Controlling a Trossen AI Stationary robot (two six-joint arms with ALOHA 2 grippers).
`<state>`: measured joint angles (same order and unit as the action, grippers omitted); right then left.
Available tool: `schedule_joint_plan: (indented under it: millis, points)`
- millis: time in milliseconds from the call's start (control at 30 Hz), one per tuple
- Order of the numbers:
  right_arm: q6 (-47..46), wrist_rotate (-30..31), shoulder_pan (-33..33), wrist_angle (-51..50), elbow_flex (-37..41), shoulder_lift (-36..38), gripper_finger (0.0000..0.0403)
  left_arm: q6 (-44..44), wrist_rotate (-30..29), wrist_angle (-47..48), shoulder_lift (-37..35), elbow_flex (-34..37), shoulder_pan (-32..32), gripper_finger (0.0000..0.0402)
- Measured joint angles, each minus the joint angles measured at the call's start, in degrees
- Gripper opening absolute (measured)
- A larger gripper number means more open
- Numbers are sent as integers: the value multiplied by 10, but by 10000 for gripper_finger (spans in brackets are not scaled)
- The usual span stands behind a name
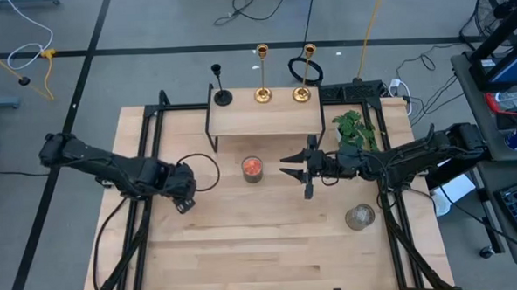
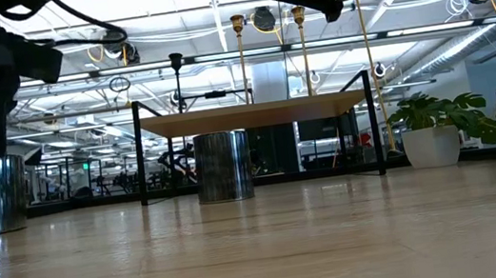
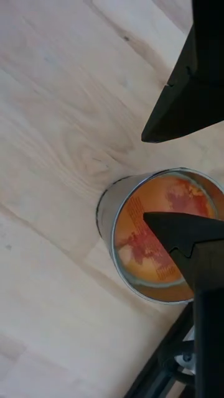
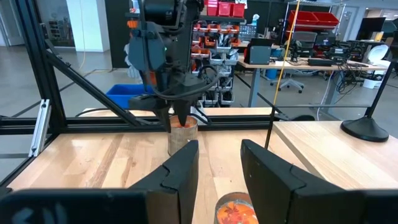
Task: Pick & Place candle stick holders
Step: Put the left orange scented candle on the shelf
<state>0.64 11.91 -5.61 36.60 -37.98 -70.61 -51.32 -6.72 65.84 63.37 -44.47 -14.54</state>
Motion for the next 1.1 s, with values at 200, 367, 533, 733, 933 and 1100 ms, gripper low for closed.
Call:
schedule_joint_plan:
  millis: [200,367,533,733,933,1100]
  points:
    - [0,0,0,0,0,0,116,0,-11,-4,5,0,-22,200]
    - [0,0,0,-3,0,0,116,29,-1,-39,22,22,-34,200]
    - [0,0,0,-3,0,0,116,104,4,-59,30,27,-52,200]
    - [0,0,0,-4,0,0,116,136,-19,-60,30,27,-55,182]
    - [0,0,0,-4,0,0,116,155,-15,-60,30,27,-55,66]
    - [0,0,0,-4,0,0,116,166,-15,-100,30,27,-56,13]
